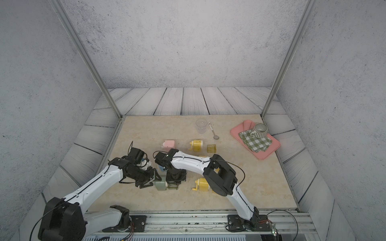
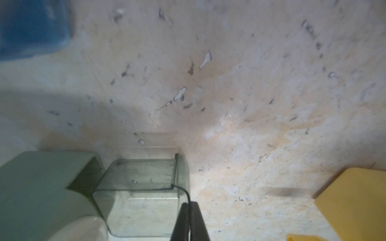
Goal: Put the tray back into the pencil sharpener
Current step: Close the container of the pencil sharpener.
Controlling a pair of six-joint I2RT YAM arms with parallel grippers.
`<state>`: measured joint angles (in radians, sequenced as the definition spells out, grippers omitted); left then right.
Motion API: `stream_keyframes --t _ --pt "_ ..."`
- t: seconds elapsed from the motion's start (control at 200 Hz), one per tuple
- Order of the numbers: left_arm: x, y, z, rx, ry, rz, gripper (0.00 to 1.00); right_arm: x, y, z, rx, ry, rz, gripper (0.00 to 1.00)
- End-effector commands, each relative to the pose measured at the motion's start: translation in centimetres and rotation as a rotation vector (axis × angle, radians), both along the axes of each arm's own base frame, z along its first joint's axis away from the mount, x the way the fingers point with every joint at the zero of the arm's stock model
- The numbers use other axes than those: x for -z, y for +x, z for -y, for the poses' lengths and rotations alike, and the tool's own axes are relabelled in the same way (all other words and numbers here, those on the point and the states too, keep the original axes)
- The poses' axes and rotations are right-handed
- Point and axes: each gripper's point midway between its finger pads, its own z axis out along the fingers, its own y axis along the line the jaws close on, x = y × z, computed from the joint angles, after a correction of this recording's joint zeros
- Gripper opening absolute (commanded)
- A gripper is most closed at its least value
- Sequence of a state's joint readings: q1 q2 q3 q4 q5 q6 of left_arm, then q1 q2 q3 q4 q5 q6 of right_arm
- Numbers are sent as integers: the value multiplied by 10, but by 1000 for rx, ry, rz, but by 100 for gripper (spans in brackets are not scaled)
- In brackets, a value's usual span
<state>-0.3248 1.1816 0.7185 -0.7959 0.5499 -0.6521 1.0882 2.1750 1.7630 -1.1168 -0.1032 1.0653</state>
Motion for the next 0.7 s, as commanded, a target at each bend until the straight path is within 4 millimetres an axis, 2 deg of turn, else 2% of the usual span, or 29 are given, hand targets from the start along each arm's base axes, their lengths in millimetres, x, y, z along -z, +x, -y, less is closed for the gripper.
stream_keyframes --t 0.0,0.365,0.691 --pt "7 -5 -1 10 17 -18 62 2 -7 3 -9 -38 -23 6" --pt "6 -5 -1 8 19 -11 60 0 -8 10 -3 -64 -20 6" --pt "5 -7 0 12 22 -13 61 3 -10 2 -13 -54 -37 6"
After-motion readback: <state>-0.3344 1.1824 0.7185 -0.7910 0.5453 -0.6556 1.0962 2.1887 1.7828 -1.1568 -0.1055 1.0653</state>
